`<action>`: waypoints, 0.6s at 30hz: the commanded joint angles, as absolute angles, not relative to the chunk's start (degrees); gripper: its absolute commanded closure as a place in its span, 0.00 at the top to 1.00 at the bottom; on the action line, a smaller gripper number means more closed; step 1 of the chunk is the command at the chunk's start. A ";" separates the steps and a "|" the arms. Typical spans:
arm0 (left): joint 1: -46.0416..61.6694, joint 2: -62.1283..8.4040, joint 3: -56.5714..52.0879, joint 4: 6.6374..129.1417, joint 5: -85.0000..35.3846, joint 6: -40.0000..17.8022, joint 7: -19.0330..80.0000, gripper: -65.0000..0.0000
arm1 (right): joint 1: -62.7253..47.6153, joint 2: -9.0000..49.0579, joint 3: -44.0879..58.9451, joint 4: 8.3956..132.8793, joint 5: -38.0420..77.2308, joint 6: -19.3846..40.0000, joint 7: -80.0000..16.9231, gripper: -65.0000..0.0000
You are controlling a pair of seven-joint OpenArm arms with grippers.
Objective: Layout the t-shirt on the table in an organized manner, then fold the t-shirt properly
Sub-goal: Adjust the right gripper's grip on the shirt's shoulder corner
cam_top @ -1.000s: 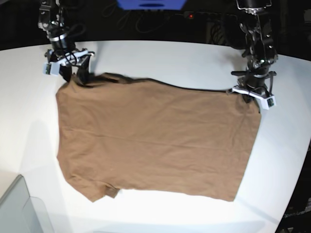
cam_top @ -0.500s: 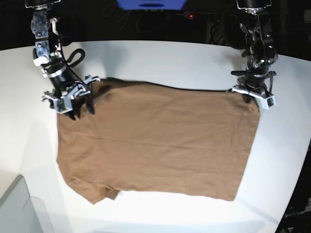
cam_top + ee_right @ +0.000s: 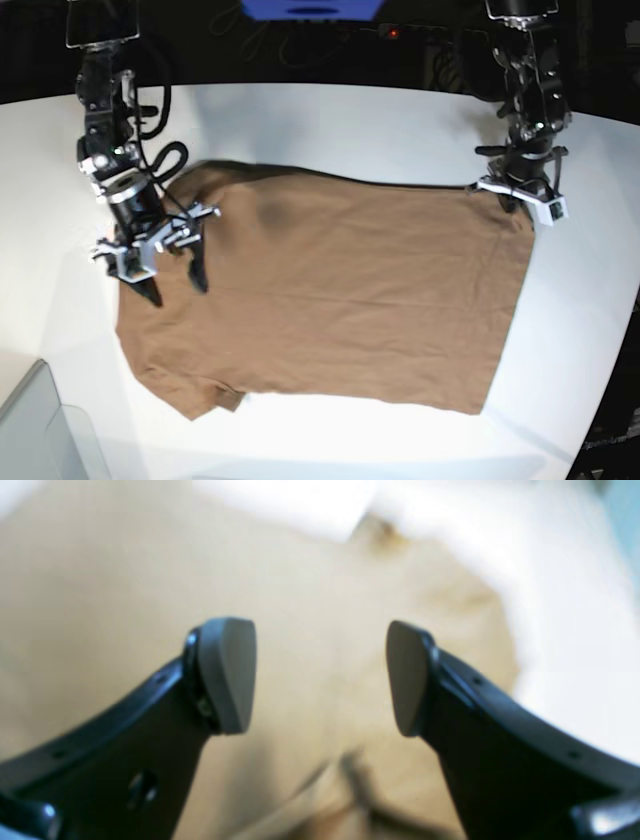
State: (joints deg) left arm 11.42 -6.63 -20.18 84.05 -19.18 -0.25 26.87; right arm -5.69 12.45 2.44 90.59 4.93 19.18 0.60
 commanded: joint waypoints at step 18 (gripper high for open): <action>10.77 -6.99 -20.18 84.79 -19.21 -0.31 26.77 0.01 | -18.07 1.54 12.00 89.98 7.25 20.18 -3.47 0.63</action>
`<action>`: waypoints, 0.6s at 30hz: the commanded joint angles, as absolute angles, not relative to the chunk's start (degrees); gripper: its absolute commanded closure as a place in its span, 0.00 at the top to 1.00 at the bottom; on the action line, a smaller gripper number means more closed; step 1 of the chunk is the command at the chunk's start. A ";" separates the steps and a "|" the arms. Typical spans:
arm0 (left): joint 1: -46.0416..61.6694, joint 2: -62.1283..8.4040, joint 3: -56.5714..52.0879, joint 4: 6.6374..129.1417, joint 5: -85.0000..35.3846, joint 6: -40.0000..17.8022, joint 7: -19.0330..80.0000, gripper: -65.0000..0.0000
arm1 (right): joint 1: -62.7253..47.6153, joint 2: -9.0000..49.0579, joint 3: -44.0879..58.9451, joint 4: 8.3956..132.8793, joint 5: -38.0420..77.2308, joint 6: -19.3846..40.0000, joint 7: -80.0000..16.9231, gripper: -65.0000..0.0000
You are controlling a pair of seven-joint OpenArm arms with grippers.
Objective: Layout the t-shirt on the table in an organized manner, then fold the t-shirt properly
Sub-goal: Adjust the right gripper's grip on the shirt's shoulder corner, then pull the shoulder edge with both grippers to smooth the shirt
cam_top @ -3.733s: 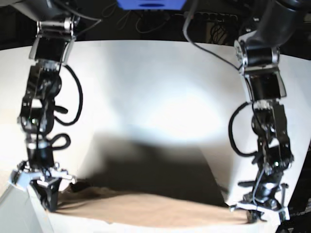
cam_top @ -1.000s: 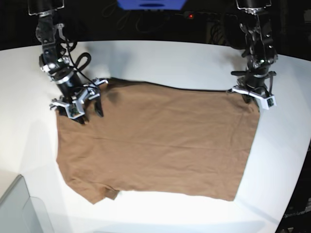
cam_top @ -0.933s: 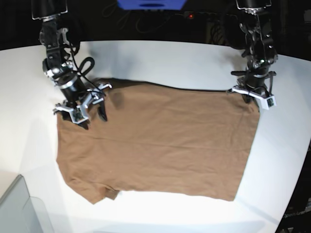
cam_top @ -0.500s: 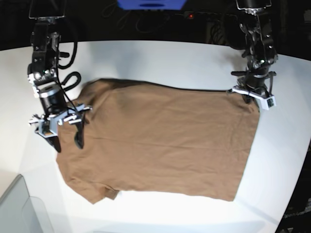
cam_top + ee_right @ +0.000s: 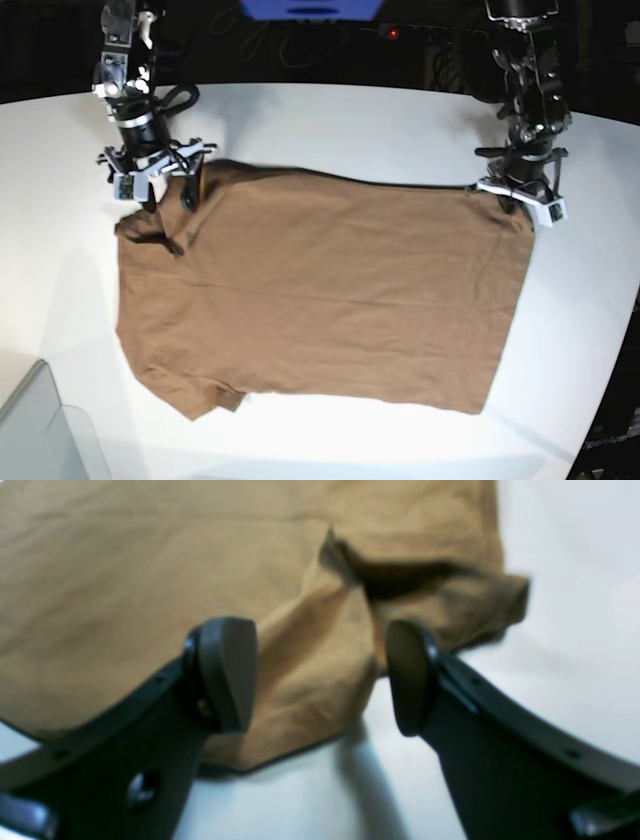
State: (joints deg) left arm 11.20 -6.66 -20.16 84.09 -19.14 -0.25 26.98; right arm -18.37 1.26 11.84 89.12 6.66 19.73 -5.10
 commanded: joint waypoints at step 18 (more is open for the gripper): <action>9.71 -6.99 -20.26 84.26 -19.21 -0.31 26.77 0.01 | -14.46 1.63 13.85 85.49 7.25 22.81 -3.82 0.40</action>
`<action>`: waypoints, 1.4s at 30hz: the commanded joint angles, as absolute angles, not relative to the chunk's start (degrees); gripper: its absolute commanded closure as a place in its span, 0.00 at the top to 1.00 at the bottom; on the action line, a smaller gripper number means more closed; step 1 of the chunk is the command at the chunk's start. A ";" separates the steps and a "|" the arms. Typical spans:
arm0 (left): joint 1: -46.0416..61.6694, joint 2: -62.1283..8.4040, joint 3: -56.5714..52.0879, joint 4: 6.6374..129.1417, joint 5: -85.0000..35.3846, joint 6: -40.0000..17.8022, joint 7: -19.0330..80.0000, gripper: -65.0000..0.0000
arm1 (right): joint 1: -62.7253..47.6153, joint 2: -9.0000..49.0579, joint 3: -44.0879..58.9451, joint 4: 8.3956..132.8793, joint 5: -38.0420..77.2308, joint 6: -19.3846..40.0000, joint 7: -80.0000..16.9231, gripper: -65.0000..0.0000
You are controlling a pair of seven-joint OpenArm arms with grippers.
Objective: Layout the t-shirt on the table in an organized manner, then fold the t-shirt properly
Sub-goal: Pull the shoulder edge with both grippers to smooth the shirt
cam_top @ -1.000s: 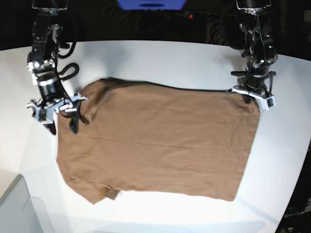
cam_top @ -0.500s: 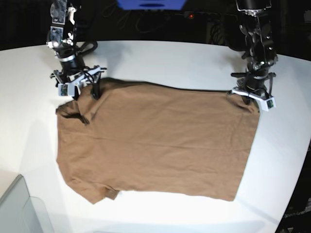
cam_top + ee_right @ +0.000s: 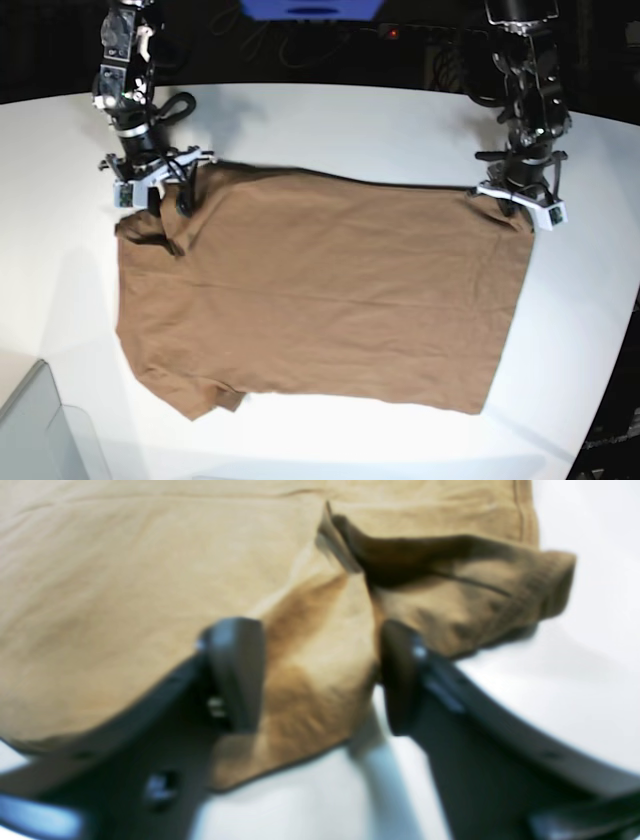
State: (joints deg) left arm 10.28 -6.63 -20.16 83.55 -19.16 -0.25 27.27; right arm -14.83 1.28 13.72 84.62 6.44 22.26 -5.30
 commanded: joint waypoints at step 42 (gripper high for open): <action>17.98 -0.84 -21.85 98.24 -19.21 -0.31 27.21 0.00 | -25.98 -0.04 24.75 101.32 35.56 32.13 -29.67 0.12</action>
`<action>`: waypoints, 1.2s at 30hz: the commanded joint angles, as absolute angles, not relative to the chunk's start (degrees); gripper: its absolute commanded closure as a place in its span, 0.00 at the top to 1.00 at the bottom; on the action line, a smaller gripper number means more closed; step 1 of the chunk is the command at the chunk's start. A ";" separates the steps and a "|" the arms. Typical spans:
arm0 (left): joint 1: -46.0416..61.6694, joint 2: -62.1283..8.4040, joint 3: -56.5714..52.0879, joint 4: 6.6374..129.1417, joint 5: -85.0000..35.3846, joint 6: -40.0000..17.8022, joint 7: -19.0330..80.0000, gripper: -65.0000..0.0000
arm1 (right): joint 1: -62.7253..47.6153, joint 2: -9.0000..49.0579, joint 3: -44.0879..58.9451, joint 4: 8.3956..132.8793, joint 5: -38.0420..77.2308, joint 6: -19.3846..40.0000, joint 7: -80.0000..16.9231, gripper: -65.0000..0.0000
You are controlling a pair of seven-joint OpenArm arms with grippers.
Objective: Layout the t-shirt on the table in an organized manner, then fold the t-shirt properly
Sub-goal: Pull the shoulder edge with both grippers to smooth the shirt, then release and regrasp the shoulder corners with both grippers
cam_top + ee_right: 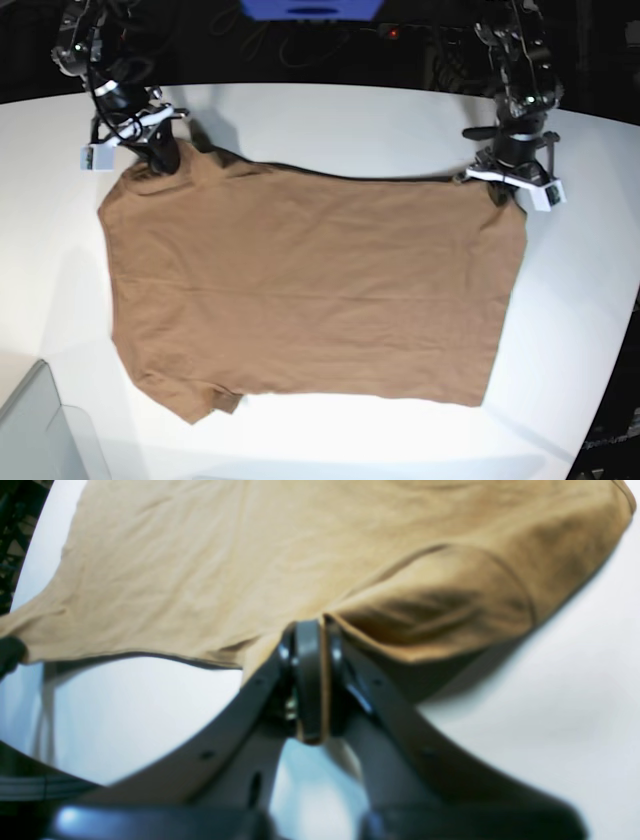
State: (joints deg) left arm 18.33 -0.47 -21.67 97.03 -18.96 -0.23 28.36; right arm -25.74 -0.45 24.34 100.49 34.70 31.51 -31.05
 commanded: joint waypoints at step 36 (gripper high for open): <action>29.67 0.22 -27.21 105.71 -19.12 -0.31 27.30 0.39 | -31.69 -3.38 29.41 101.49 19.65 34.77 -21.41 0.56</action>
State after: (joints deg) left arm 29.65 0.64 -27.14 104.90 -18.90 -0.03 28.51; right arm -31.27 -3.57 29.28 100.62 18.31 34.11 -23.05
